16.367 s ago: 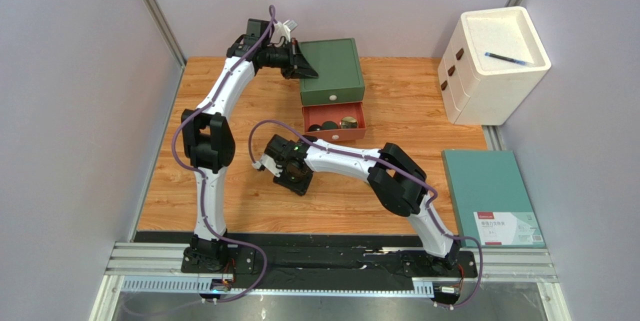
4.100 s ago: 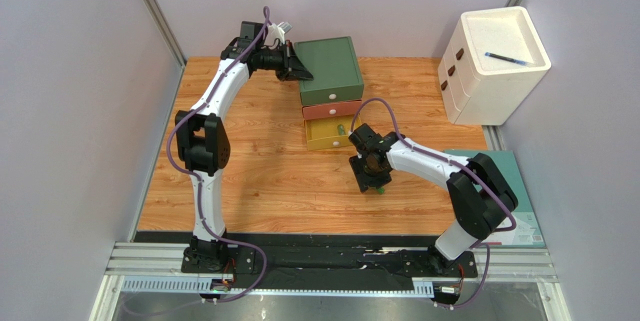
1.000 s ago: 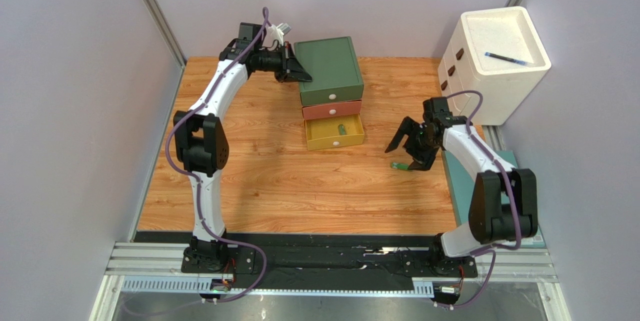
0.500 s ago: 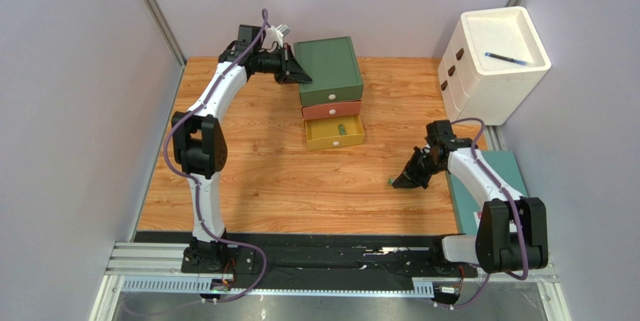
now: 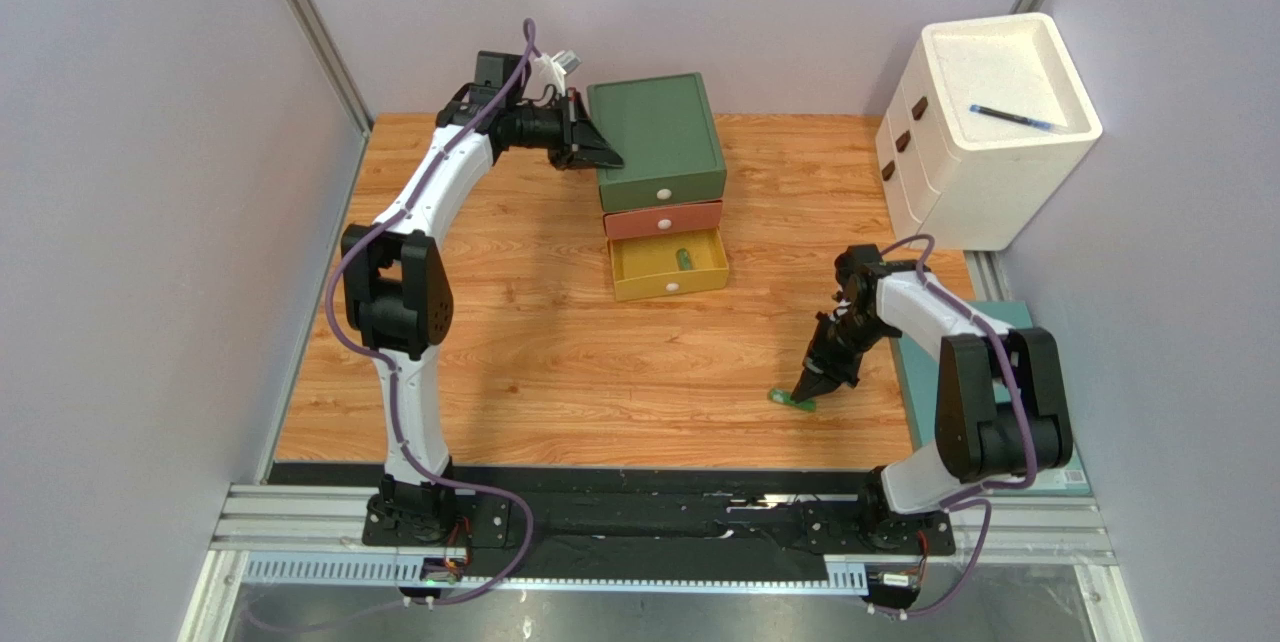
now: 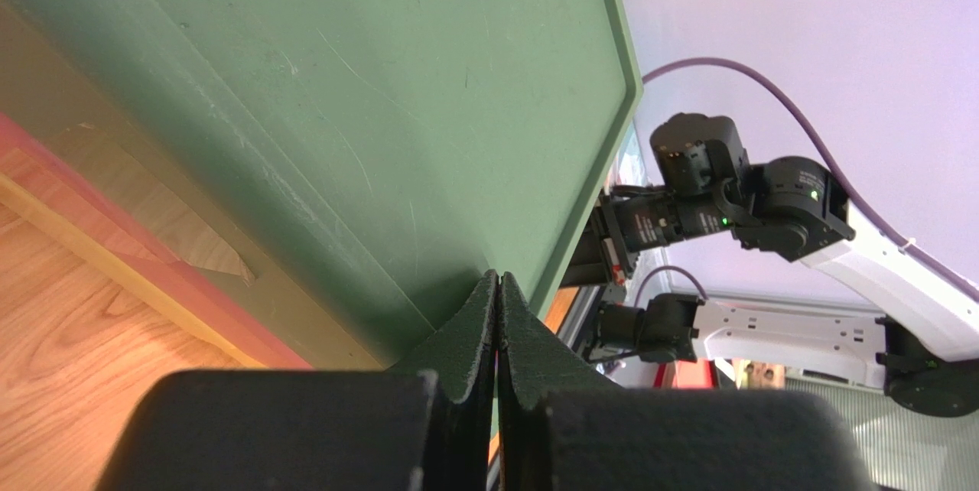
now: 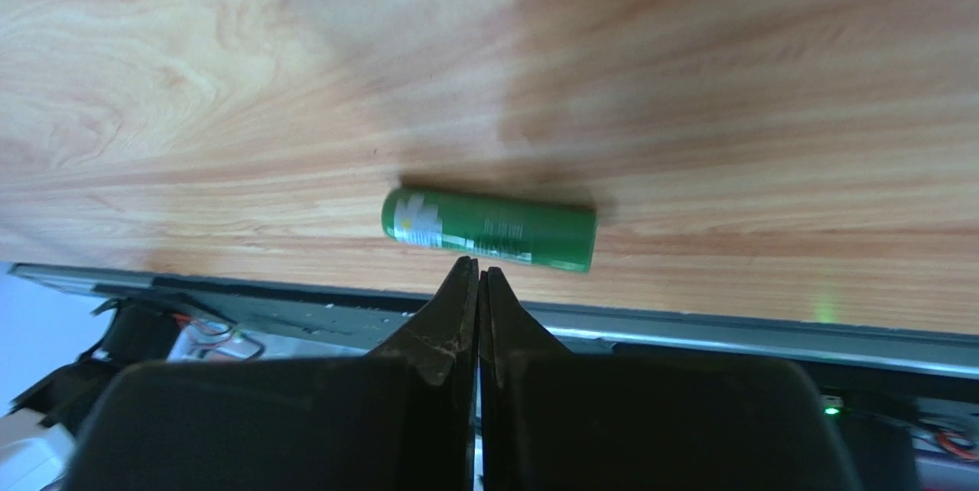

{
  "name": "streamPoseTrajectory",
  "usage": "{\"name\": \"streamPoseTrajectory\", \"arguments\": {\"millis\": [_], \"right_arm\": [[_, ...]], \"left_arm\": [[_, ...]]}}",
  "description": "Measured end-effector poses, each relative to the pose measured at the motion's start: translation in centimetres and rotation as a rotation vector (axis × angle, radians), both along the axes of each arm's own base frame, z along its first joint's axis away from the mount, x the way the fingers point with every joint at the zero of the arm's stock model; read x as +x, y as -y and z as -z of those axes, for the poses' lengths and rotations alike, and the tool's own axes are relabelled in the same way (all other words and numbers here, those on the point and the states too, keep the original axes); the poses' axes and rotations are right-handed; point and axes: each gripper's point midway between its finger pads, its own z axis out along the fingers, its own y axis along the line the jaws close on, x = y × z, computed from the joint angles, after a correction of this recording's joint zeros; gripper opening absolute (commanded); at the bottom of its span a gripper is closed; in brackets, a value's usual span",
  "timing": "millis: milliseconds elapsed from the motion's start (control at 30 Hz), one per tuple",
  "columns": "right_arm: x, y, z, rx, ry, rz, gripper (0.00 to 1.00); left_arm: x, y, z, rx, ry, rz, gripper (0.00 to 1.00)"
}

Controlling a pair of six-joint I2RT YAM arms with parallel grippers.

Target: Organize the makeup

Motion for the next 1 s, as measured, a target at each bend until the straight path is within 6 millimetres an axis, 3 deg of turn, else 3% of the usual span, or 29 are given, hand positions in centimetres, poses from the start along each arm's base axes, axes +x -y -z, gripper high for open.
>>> {"name": "streamPoseTrajectory", "arguments": {"millis": [167,333,533,667,733,833,933,1000], "right_arm": [[0.9,0.5,0.8,-0.054,0.0,-0.073,0.0],[0.5,0.4,1.5,-0.089,-0.017,-0.129,0.0],[2.6,-1.7,-1.0,-0.089,0.111,-0.265,0.0],[1.7,-3.8,-3.2,-0.071,0.192,-0.384,0.01],[0.6,-4.6,-3.9,-0.054,0.209,-0.431,0.08],[-0.1,-5.0,-5.0,-0.031,0.252,-0.443,0.28],[0.3,-5.3,-6.1,-0.013,0.31,-0.412,0.5],[1.0,-5.8,-7.2,0.007,0.369,-0.381,0.58]], "left_arm": [[0.0,0.0,0.0,0.0,-0.001,0.0,0.0],[0.0,0.0,-0.1,0.003,-0.004,-0.003,0.0],[-0.1,0.0,-0.1,0.007,-0.013,-0.004,0.0],[-0.1,0.0,-0.1,0.007,-0.015,-0.004,0.0],[-0.1,0.0,-0.1,0.008,-0.015,-0.004,0.0],[0.0,-0.1,-0.1,0.014,-0.012,-0.007,0.0],[0.0,-0.2,-0.4,0.031,-0.007,-0.015,0.0],[0.1,-0.4,-0.6,0.052,-0.002,-0.028,0.0]]}}
